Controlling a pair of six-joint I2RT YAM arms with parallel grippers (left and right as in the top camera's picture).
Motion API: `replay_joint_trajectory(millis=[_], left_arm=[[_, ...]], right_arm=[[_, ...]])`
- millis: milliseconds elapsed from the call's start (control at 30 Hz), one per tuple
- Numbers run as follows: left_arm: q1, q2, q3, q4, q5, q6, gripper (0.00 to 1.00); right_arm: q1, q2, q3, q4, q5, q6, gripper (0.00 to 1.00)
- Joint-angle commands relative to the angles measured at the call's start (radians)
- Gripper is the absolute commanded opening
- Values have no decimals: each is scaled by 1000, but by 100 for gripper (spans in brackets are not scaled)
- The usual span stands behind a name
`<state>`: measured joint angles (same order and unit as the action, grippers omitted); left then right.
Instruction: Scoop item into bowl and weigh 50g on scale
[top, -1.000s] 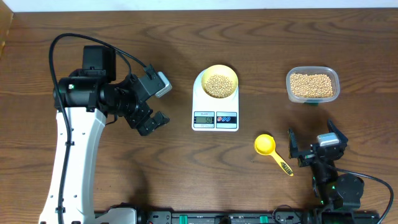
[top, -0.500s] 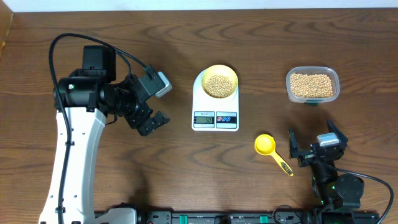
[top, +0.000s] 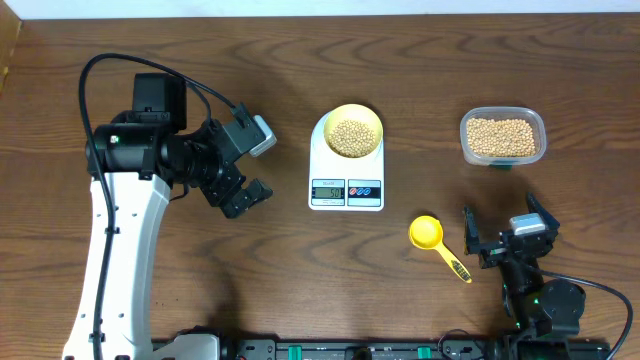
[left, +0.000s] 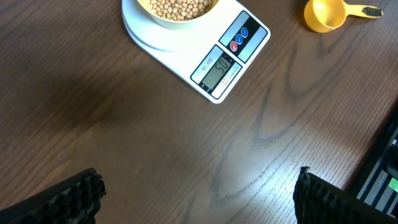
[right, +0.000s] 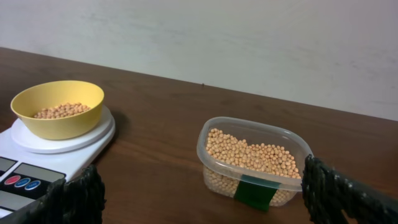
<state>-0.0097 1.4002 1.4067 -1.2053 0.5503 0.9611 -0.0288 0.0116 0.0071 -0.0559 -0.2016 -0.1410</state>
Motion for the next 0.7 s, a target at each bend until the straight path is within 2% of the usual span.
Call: replay_joint_trajectory(millis=[0, 533, 567, 633, 667], left_arm=[[-3, 1, -5, -5, 2, -13, 99], [-3, 1, -5, -38, 2, -16, 99], [-3, 1, -5, -48, 2, -16, 95], [-3, 1, -5, -55, 3, -17, 73], [-3, 1, -5, -56, 3, -17, 73]], right_arm=[[3, -7, -1, -6, 8, -13, 99], [3, -7, -1, -6, 8, -13, 99], [3, -7, -1, -6, 8, -13, 99], [3, -7, -1, -6, 8, -13, 99], [3, -7, -1, -6, 8, -13, 99]])
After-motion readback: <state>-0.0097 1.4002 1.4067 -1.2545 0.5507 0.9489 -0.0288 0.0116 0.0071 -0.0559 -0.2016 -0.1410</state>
